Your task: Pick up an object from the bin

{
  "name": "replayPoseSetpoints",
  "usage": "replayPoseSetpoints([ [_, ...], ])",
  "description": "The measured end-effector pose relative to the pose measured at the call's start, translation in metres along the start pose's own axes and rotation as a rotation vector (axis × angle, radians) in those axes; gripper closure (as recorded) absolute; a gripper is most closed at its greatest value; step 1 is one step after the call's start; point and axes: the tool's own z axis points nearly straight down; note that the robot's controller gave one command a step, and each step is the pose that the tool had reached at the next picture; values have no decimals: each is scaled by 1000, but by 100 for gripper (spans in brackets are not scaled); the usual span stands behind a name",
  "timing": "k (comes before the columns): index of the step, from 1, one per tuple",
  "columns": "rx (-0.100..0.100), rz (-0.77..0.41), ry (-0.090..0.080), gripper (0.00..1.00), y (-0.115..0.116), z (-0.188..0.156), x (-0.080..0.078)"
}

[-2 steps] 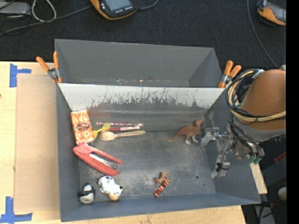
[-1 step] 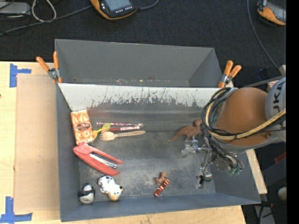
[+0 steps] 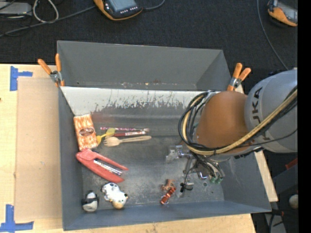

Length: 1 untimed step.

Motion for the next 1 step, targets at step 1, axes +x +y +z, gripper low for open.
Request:
replayPoseSetpoints([
  [1, -4, -332, 13, 0, 14, 3, 17],
])
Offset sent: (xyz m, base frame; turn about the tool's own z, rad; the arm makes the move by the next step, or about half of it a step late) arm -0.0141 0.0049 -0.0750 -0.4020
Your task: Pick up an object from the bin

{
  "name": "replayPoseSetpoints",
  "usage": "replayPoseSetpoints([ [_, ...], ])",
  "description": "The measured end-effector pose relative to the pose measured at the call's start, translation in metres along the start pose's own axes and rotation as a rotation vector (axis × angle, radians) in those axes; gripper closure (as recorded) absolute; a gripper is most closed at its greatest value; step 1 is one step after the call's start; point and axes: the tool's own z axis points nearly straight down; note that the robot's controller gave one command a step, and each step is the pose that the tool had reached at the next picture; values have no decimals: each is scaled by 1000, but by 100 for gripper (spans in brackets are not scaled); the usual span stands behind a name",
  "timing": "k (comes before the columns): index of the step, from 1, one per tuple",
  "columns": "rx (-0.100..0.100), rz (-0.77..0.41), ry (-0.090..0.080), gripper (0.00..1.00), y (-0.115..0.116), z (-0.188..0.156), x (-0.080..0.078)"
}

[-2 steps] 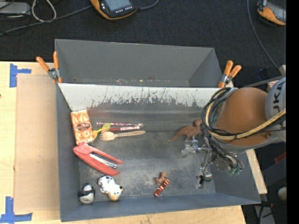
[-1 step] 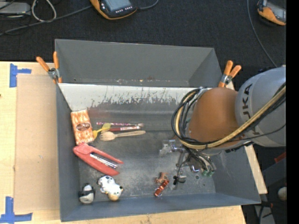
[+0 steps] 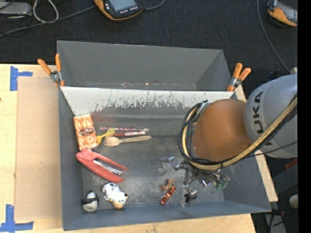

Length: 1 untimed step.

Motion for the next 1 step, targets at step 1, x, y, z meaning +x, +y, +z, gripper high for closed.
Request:
replayPoseSetpoints([
  [1, 9, -69, -25, 0, -11, 73, -6],
])
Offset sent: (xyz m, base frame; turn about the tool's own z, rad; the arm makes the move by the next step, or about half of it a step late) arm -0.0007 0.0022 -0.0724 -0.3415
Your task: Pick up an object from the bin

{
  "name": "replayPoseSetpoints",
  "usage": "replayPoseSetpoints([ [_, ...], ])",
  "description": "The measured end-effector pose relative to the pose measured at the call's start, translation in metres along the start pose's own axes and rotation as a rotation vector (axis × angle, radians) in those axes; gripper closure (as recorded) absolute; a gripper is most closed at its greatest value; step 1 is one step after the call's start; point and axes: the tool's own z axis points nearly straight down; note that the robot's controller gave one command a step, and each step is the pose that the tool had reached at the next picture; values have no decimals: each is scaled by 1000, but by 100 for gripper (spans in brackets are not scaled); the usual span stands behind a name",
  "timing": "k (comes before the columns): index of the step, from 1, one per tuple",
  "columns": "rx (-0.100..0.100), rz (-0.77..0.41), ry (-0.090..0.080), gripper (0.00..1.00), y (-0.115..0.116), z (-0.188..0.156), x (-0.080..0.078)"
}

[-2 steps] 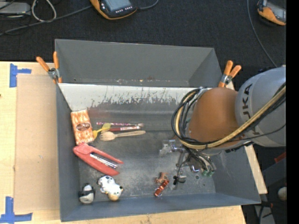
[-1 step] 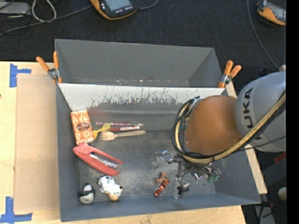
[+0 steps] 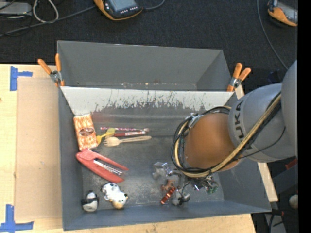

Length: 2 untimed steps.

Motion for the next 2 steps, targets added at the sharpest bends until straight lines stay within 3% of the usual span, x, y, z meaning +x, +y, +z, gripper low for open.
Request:
replayPoseSetpoints([
  [1, -5, -272, 8, 100, 13, -1, 3],
  [2, -5, -273, 7, 100, 13, -1, 3],
])
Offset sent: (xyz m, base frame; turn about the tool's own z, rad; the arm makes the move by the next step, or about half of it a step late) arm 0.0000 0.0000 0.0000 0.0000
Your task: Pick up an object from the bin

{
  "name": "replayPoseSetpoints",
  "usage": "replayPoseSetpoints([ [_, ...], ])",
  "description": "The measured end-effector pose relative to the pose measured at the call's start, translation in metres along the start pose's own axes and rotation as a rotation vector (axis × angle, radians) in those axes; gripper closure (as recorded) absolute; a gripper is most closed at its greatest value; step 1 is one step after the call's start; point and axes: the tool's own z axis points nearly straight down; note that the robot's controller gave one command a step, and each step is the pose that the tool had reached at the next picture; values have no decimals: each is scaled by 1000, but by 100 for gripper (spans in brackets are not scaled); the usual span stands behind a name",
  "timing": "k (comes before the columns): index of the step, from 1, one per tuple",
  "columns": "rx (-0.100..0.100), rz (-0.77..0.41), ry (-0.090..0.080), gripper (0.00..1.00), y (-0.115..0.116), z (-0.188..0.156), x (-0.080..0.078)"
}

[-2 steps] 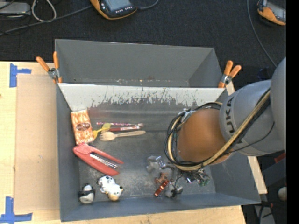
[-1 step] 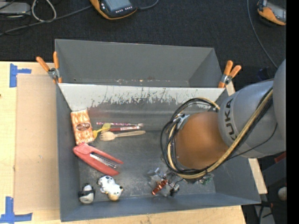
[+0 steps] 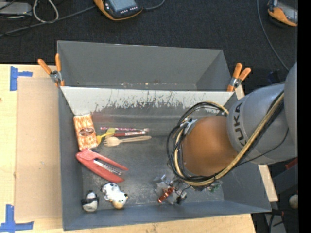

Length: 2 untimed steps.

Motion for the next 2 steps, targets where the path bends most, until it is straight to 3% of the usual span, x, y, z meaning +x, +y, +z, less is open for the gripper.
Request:
replayPoseSetpoints([
  [2, -9, 1, 9, 100, 3, -41, 2],
])
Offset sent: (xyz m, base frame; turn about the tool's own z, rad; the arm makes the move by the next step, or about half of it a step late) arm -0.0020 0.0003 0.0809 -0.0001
